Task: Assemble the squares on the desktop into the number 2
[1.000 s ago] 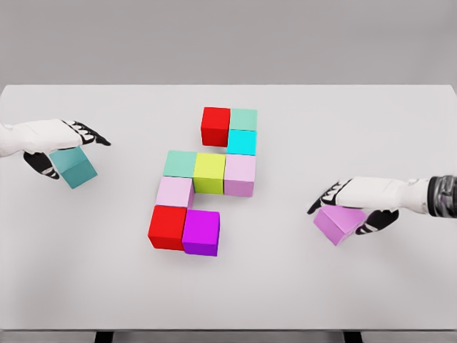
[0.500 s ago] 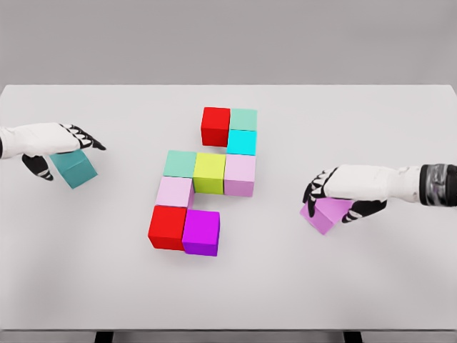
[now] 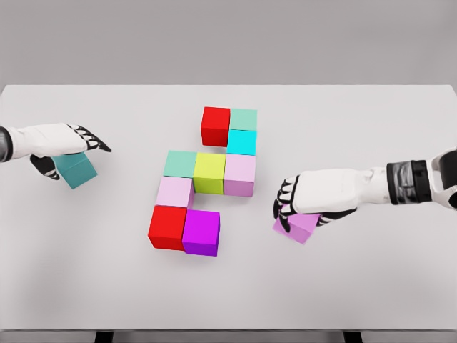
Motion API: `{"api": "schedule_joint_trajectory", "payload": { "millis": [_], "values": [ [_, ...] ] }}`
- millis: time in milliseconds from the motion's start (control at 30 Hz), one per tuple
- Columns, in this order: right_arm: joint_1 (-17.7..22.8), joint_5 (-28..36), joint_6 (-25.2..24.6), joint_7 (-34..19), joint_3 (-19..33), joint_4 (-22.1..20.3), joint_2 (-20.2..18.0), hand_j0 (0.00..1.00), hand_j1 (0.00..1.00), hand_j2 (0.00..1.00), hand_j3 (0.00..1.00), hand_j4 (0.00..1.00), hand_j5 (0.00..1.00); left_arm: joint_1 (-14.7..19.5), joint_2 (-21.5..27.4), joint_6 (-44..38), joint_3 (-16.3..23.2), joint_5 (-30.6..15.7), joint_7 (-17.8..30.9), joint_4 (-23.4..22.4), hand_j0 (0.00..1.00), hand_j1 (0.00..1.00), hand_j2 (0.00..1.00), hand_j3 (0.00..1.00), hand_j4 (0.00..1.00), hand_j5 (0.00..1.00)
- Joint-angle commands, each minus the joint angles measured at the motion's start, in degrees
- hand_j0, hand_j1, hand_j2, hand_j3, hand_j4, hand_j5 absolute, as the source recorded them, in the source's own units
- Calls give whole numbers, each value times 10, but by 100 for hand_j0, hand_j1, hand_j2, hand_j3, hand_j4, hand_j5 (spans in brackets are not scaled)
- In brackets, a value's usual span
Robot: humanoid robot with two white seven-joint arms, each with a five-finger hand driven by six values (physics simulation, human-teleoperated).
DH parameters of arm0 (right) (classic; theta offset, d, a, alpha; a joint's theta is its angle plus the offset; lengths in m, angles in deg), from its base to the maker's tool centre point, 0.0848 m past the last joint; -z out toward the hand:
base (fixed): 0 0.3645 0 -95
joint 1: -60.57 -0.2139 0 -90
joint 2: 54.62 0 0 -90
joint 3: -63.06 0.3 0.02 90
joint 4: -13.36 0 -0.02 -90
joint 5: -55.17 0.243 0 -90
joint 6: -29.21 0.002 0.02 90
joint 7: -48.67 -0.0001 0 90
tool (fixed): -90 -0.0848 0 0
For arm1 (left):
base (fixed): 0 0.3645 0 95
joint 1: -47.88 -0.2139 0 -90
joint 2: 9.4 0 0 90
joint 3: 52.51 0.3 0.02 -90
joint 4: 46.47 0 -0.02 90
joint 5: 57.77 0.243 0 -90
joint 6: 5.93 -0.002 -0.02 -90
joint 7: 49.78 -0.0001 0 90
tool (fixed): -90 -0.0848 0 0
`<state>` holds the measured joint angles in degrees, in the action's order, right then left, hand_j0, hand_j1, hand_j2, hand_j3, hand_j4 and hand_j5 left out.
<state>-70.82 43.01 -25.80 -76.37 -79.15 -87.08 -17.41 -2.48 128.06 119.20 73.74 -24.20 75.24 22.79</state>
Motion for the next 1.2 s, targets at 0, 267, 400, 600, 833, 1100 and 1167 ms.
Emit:
{"api": "schedule_joint_trajectory", "payload": {
  "millis": [0, 267, 400, 600, 833, 1100, 1167],
  "values": [
    [0, -4, 0, 0, -19, 0, 11, 46, 46, 46, 46, 46, 46, 0, -4, -1, 0, 4, 0, 0, 98, 98, 98, 98, 98, 98],
    [-28, -4, 0, 0, -58, -1, 45, 48, 48, 48, 48, 48, 48, -2, -4, -1, 0, 6, 0, 0, 83, 83, 83, 83, 83, 83],
    [-48, 2, 0, 0, -57, -1, 71, 53, 53, 53, 53, 53, 53, -3, -4, -1, 0, 7, 0, 0, 67, 67, 67, 67, 67, 67],
    [-54, 7, 0, 0, -62, -1, 90, 50, 50, 50, 50, 50, 50, -4, -4, -1, 0, 7, 0, 0, 61, 61, 61, 61, 61, 61],
    [-58, 8, 0, 0, -70, -1, 107, 51, 51, 51, 51, 51, 51, -1, -10, -1, -7, 5, 0, 0, 58, 58, 58, 58, 58, 58],
    [-70, 21, 0, 0, -68, -2, 109, 100, 100, 100, 100, 100, 100, 0, -21, -1, -31, -3, 0, 1, 57, 57, 57, 57, 57, 57],
    [-74, 32, 0, 0, -60, -2, 102, 100, 100, 100, 100, 100, 100, -1, -26, -1, -35, -3, 0, 1, 55, 55, 55, 55, 55, 55]
  ]
}}
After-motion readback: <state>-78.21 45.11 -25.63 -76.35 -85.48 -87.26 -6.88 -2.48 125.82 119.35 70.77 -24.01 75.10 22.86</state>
